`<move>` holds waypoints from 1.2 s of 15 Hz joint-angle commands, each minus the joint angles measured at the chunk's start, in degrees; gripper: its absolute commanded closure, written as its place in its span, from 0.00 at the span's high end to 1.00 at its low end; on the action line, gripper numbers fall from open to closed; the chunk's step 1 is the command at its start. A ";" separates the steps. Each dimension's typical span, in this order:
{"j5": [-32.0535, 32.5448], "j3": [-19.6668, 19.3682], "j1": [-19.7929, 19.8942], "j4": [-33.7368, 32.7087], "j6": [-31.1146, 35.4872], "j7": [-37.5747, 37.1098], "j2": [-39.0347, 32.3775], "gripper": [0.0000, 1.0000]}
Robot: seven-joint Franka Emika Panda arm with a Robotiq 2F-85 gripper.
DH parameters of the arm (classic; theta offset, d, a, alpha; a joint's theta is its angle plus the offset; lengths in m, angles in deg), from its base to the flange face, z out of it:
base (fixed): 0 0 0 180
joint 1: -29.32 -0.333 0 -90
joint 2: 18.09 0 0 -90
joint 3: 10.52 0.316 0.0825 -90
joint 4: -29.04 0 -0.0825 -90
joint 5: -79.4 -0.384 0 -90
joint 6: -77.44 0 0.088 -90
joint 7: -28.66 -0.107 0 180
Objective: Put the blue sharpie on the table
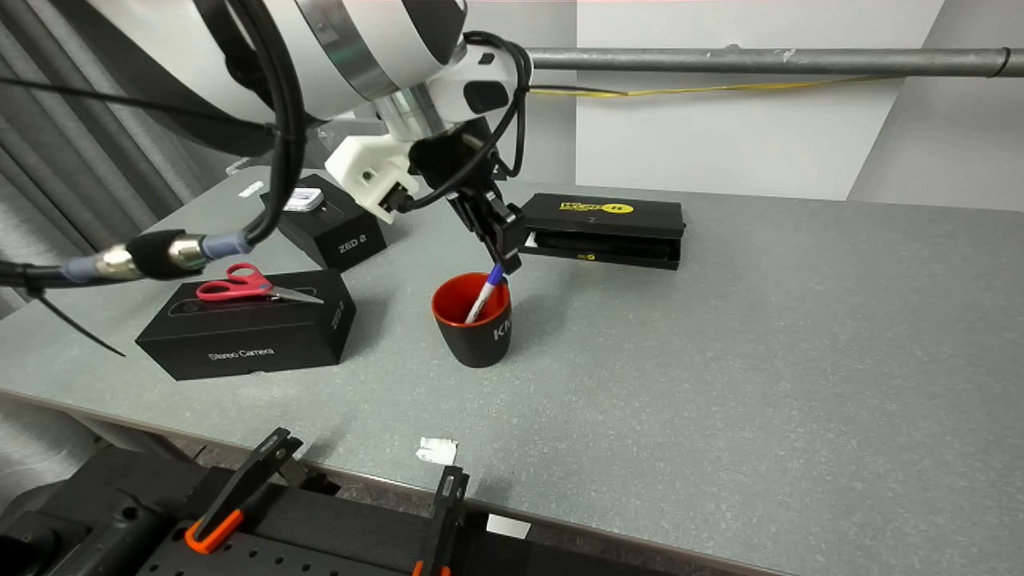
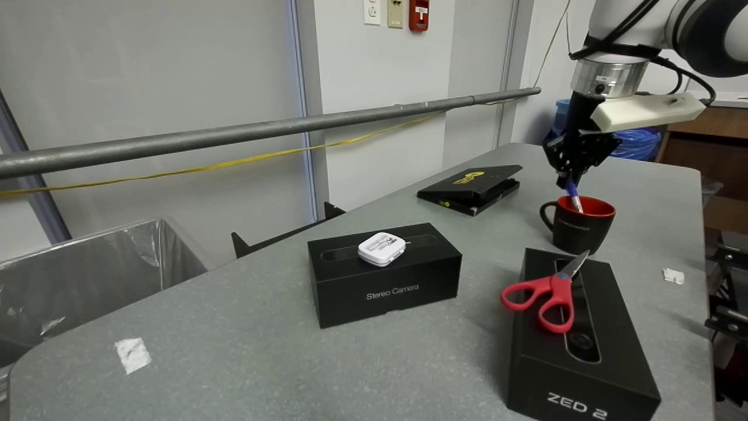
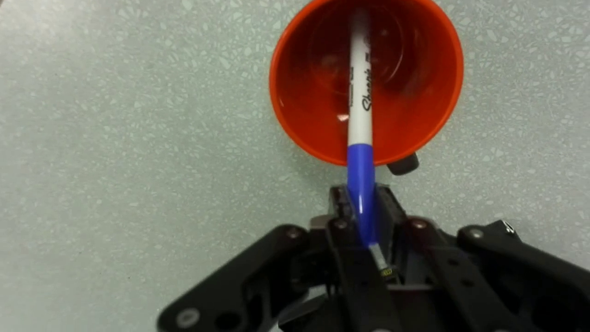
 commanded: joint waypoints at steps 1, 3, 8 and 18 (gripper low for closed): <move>0.00 -0.12 0.42 4.94 3.27 1.48 8.93 0.04; -0.79 -0.08 0.09 5.94 4.17 2.90 12.61 0.04; -15.89 -1.15 -6.56 1.74 6.96 17.02 9.75 0.04; -42.43 2.43 -10.70 -23.19 -0.55 37.91 -17.21 0.04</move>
